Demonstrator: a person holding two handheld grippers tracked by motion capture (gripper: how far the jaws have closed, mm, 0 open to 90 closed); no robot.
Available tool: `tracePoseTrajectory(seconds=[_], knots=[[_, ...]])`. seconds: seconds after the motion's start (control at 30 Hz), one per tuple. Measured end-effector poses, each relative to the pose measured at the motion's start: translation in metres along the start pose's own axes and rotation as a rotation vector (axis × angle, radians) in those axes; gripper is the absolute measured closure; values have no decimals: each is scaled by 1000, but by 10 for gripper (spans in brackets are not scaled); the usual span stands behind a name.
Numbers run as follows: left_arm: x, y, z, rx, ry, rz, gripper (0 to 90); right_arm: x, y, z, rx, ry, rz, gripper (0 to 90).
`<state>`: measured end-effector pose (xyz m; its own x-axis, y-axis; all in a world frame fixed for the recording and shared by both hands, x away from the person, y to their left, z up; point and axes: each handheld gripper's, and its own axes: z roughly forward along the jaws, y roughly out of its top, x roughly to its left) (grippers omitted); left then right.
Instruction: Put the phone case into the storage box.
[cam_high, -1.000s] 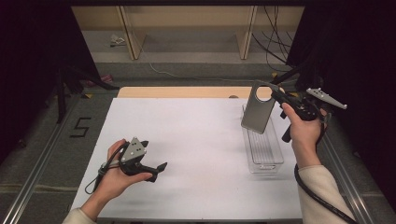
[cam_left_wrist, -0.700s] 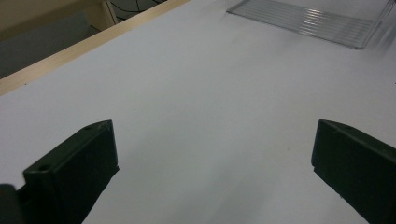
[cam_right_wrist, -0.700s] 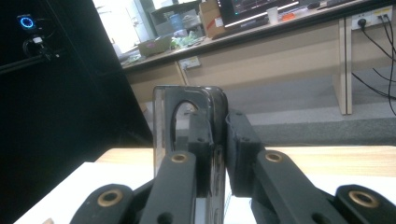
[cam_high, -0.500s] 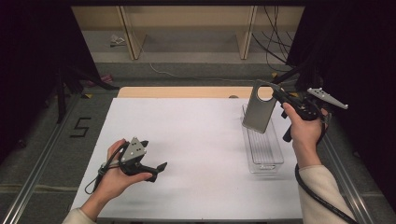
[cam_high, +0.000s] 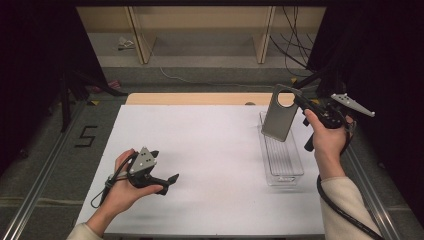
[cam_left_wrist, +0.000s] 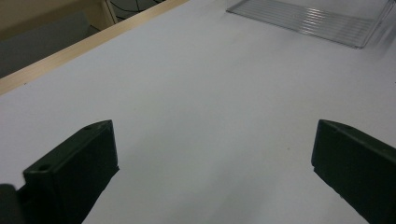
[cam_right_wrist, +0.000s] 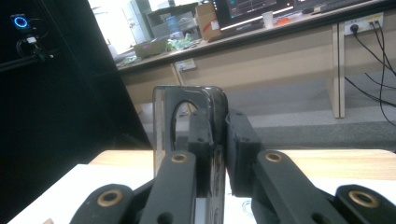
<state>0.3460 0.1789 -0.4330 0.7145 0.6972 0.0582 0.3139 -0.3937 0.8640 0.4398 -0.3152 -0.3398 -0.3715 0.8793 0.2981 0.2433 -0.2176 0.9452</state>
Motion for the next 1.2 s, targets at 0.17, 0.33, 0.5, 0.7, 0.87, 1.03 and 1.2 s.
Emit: tracePoseTrajectory(seconds=[0.17, 0.33, 0.5, 0.7, 0.87, 1.03, 1.2], knots=[[0, 0, 0, 1, 1, 0, 0, -1, 1, -1, -1, -6, -3, 825], [0, 0, 0, 0, -1, -1, 0, -2, 1, -1, -2, -12, -6, 825], [0, 0, 0, 0, -1, 0, 1, -3, 1, 0, -3, -15, -10, 825], [0, 0, 0, 1, 0, 1, 1, -5, 1, 0, -4, -22, -15, 825], [-1, 0, 0, 1, -1, 3, 1, -6, 1, 1, 0, -27, -22, 825], [-1, 0, 0, 1, -2, 1, 1, -6, 2, 3, 2, -30, -26, 825], [-1, 0, 0, 1, -3, 1, 1, -6, 2, 3, 4, -35, -32, 825]])
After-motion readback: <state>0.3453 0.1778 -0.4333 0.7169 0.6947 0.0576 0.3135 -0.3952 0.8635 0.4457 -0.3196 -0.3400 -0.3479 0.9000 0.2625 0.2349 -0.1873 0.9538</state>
